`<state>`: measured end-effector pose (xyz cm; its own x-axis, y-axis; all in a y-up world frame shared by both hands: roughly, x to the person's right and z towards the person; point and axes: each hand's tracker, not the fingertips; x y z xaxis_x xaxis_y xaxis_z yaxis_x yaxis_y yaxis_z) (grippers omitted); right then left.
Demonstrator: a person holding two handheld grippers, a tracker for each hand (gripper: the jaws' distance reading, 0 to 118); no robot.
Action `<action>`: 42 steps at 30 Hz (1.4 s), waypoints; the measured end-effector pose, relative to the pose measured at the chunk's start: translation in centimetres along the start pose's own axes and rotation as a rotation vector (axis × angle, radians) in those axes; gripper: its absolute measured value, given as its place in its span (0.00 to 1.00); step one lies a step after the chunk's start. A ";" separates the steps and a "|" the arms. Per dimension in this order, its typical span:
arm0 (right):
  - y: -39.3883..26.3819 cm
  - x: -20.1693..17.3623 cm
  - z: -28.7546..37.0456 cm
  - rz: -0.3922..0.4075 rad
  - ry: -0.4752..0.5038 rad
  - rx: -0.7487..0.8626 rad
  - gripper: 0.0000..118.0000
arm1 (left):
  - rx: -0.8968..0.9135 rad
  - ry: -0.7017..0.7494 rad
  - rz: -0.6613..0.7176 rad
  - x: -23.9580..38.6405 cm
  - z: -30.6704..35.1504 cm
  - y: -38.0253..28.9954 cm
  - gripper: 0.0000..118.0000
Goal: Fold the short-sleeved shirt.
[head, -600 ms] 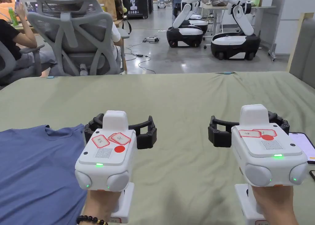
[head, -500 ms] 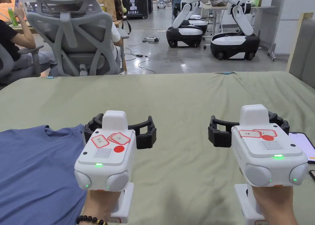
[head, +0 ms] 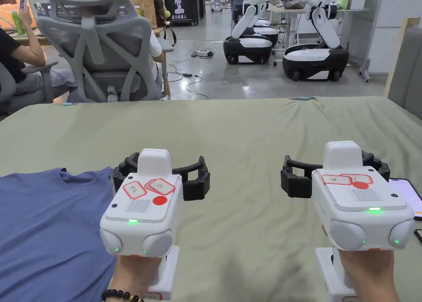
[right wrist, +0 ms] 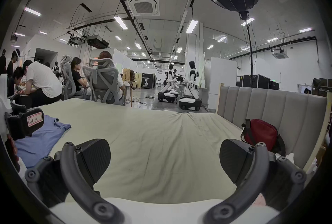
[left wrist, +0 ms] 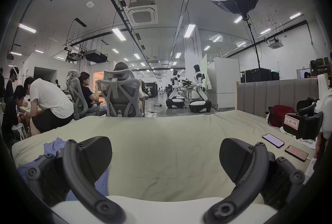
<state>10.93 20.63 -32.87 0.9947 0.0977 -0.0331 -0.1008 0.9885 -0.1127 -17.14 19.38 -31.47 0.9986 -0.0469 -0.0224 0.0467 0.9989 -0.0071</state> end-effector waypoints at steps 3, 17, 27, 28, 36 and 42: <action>0.1 0.0 0.1 -0.003 0.000 0.002 1.00 | 0.000 0.001 -0.005 0.0 0.0 0.0 1.00; -0.2 -0.1 0.0 0.003 -0.012 0.006 1.00 | -0.013 0.017 -0.002 0.0 0.0 0.0 1.00; -0.3 -0.1 0.0 0.003 0.005 -0.002 1.00 | -0.009 0.017 0.004 -0.1 0.0 0.0 1.00; -0.3 -0.1 0.0 0.006 0.005 -0.003 1.00 | -0.010 0.016 0.004 -0.1 0.0 -0.1 1.00; -0.6 -0.1 0.0 0.004 0.017 -0.010 1.00 | -0.017 0.000 0.011 -0.1 0.1 -0.2 1.00; -0.5 -0.3 0.1 0.013 0.019 -0.009 1.00 | -0.028 0.002 0.006 -0.1 -0.1 -0.4 1.00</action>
<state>10.71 20.16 -32.72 0.9927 0.1084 -0.0537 -0.1142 0.9861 -0.1208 -17.23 19.03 -31.56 0.9989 -0.0410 -0.0242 0.0401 0.9986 -0.0349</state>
